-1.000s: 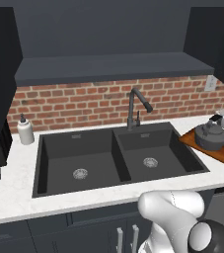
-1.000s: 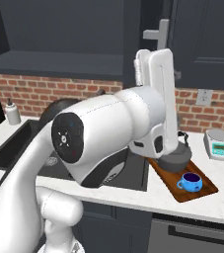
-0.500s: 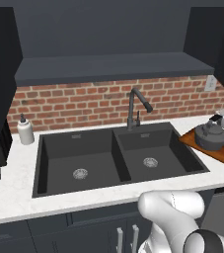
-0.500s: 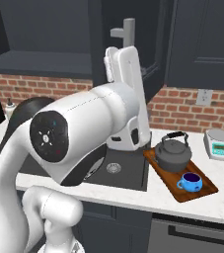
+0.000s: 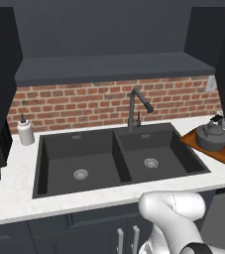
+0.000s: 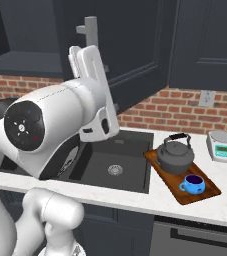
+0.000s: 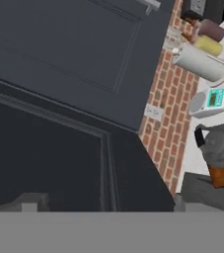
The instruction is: Pick the kettle from the counter and place it on the tray. Then pick the mug from the cabinet and place it on the tray. Then close the cabinet doors.
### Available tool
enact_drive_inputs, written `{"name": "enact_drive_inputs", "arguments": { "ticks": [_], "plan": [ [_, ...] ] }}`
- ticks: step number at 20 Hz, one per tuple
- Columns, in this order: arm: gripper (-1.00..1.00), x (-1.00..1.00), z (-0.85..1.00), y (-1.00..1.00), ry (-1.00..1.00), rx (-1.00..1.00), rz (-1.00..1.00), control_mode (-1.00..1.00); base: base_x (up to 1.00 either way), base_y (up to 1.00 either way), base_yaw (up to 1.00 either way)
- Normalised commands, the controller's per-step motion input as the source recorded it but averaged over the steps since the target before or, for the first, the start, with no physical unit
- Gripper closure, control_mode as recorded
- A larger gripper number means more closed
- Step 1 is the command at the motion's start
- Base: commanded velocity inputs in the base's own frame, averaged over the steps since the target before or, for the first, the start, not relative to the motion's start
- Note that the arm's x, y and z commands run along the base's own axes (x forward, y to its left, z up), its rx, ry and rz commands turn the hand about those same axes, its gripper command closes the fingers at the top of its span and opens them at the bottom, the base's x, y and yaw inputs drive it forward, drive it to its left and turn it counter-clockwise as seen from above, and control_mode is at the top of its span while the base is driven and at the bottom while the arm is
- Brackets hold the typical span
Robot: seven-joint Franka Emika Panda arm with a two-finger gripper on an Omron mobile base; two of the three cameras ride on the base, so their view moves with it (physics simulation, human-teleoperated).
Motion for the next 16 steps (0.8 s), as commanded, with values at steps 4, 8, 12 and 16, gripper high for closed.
{"name": "enact_drive_inputs", "arguments": {
  "ticks": [4, 8, 12, 16],
  "plan": [
    [-1.0, 0.5, -0.23, 0.69, 0.04, -0.04, 0.14, -1.0, 0.0, 0.0, 0.0],
    [-1.0, 0.57, -0.18, 0.69, 0.03, -0.01, 0.15, -1.0, 0.0, 0.0, 0.0],
    [-1.0, 0.62, -0.23, 0.68, 0.03, 0.0, 0.16, -1.0, 0.0, 0.0, 0.0],
    [-1.0, 0.81, -0.17, 0.6, 0.02, 0.0, 0.13, -1.0, 0.0, 0.0, 0.0]
  ]
}}
